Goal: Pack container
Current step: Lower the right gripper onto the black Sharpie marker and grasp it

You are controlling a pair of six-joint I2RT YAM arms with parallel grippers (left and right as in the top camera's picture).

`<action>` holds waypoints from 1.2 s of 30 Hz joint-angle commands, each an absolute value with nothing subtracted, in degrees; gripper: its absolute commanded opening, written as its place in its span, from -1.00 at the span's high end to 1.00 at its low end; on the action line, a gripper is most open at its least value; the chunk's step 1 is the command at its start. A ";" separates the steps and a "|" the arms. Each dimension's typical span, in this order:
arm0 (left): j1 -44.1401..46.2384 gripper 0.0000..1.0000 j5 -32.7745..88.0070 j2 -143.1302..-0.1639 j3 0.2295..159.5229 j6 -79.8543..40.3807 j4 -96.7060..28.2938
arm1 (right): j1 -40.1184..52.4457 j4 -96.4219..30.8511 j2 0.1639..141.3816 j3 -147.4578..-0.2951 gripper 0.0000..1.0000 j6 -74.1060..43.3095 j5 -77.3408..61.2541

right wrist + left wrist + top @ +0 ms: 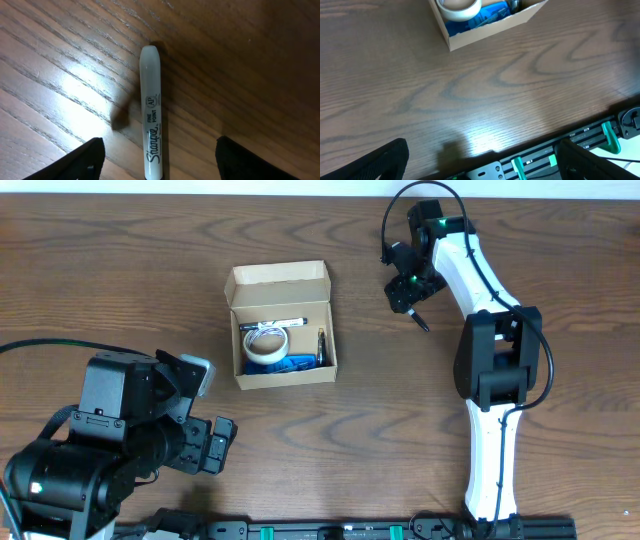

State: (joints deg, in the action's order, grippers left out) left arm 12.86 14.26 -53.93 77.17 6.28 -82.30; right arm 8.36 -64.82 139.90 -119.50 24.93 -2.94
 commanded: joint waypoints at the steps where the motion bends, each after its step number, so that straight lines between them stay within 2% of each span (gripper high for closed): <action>1: 12.78 -0.91 14.61 -53.87 78.11 7.29 -82.52 | 7.90 -64.73 141.86 -119.24 -0.41 25.34 -2.79; 8: 12.78 -0.90 14.61 -53.87 78.11 7.29 -82.52 | 7.92 -64.88 142.52 -119.22 -0.25 25.32 -2.79; 15: 12.78 -0.90 14.61 -53.87 78.11 7.29 -82.52 | 7.97 -64.90 142.52 -119.22 0.14 24.45 -2.76; 36: 12.78 -0.90 14.61 -53.87 78.11 7.29 -82.52 | 9.85 -64.97 142.34 -119.26 0.95 22.28 -2.79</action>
